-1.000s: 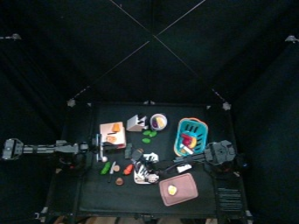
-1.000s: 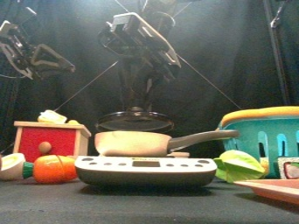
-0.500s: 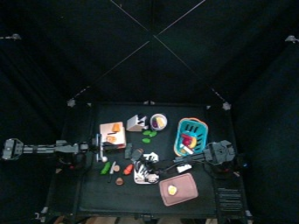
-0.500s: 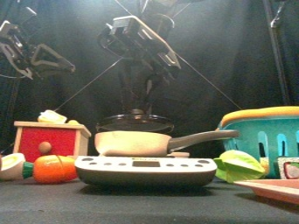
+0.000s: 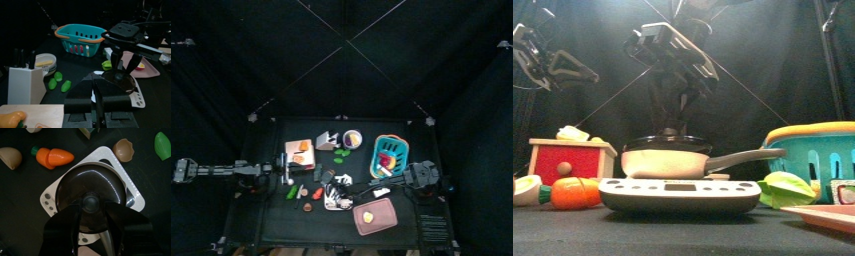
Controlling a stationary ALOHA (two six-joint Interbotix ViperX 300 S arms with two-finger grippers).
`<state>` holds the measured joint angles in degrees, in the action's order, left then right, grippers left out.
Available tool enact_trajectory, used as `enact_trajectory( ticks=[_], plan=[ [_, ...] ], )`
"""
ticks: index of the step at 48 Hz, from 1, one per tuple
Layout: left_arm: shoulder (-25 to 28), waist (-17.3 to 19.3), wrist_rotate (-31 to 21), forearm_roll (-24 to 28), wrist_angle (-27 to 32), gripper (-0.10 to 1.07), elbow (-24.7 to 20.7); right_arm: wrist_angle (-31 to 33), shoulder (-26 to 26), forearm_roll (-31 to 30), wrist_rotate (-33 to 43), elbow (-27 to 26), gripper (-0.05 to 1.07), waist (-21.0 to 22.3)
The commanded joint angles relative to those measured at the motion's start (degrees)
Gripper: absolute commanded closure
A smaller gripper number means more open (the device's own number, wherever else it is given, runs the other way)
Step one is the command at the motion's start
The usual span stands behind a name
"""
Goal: Place pot lid on pan
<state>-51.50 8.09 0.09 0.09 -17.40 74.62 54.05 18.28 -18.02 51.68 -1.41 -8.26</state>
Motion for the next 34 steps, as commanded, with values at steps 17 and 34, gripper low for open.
enact_trajectory(
  ticks=[17, 34],
  plan=[
    [0.0, 0.09, 0.09, 0.0, -0.26, 0.62, -0.79, -0.53, -1.49, -1.05, -0.09, -1.49, 0.37, 0.44],
    [0.0, 0.18, 0.09, 0.0, -0.26, 0.62, -0.79, -0.62, -0.97, -0.7, -0.09, -1.41, 0.37, 0.53]
  ],
)
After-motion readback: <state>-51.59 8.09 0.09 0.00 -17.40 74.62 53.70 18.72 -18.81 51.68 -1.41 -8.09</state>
